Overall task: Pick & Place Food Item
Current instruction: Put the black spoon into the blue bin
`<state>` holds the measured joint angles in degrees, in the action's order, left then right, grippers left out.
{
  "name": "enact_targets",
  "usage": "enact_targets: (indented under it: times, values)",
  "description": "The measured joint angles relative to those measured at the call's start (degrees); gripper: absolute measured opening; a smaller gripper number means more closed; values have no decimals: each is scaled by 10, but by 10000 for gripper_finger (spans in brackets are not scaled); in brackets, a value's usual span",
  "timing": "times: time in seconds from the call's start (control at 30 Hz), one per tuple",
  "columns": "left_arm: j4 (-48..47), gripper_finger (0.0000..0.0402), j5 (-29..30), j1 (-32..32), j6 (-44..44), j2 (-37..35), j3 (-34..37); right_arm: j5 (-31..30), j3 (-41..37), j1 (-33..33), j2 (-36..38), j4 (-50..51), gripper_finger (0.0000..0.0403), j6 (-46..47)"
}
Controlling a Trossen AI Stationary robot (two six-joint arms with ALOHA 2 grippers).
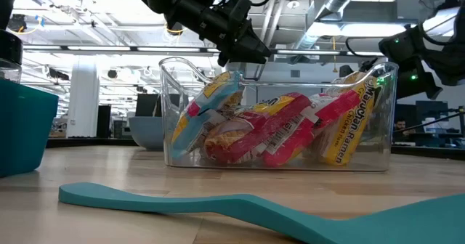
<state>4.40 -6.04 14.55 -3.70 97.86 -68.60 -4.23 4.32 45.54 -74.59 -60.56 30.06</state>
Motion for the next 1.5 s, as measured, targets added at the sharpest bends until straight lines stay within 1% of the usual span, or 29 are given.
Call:
enact_targets:
  times: [0.1, 0.23, 0.43, 0.57, 0.63, 0.9, 1.2, 1.5]
  values:
    - [0, 140, 0, 0, 0, 0, 0, 3, 0, -1, -29, -28, 0, 15]
    - [1, 140, 0, 0, 0, 0, 0, 15, 0, 0, -71, -96, 0, 34]
    - [1, 140, 0, 0, 0, 0, 0, 15, 12, 0, -142, -116, 0, 39]
    - [1, 140, 0, 0, 0, 0, 0, 29, 15, 0, -185, -190, 1, 41]
    - [1, 140, 0, 0, 0, 0, 0, 30, 16, 1, -200, -210, 2, 48]
    - [1, 140, 0, 0, 0, 0, 0, 31, 16, 16, -239, -219, 3, 56]
    - [2, 140, 0, 0, 0, 0, 0, 31, 16, 16, -240, -224, 7, 60]
    - [2, 140, 0, 0, 0, 0, 0, 31, 16, 16, -240, -224, 48, 60]
